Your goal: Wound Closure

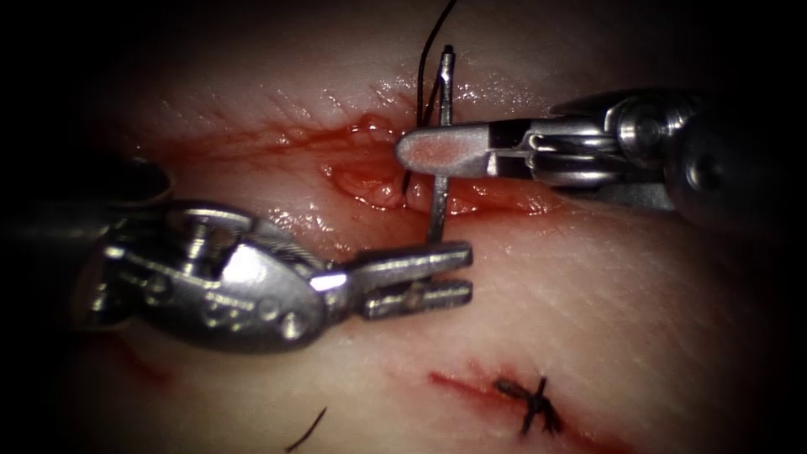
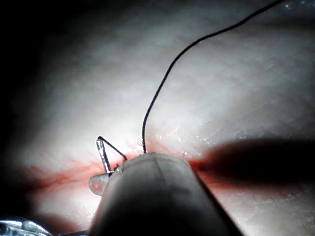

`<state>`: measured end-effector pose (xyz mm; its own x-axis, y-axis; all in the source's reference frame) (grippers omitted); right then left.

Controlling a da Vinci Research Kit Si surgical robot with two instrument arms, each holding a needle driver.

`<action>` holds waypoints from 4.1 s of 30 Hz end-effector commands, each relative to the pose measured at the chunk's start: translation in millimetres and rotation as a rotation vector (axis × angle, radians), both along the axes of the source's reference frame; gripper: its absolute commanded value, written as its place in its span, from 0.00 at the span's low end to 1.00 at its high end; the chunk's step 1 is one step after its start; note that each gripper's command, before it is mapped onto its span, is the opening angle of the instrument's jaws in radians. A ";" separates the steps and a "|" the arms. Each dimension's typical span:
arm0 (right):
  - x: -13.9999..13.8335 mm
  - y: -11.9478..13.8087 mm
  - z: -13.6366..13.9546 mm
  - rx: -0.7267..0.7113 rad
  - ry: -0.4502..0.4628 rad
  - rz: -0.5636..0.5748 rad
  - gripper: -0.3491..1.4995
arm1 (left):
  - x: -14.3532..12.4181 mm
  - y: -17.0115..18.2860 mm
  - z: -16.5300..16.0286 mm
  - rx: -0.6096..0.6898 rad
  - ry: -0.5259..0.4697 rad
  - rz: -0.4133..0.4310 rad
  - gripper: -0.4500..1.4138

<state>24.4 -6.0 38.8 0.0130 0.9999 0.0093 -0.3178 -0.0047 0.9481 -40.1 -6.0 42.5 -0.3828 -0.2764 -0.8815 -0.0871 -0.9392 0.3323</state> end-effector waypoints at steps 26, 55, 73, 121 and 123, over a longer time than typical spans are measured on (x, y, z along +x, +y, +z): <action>-1.6 2.5 1.7 -0.525 -0.085 0.054 0.00 | 7.2 4.6 6.9 0.791 -0.060 0.074 0.10; -0.2 2.0 1.9 -0.931 -0.104 -0.081 0.00 | 4.1 7.7 16.1 0.828 0.355 -0.020 0.04; 2.8 4.1 3.4 -1.205 -0.190 -0.110 0.00 | 3.6 4.9 15.1 0.888 0.574 0.146 0.34; 5.2 0.4 5.9 -1.447 -0.379 -0.169 0.00 | 5.9 2.8 6.1 0.755 0.434 -0.107 0.37; 5.2 0.7 5.8 -1.442 -0.379 -0.153 0.00 | 5.4 2.1 5.8 0.738 0.415 -0.134 0.34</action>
<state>28.8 -5.7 44.3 0.3396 0.1447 -0.9294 -0.4515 0.8919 -0.0261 -34.2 -4.1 47.6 -0.6998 0.3876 -0.6001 -0.2237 -0.9166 -0.3312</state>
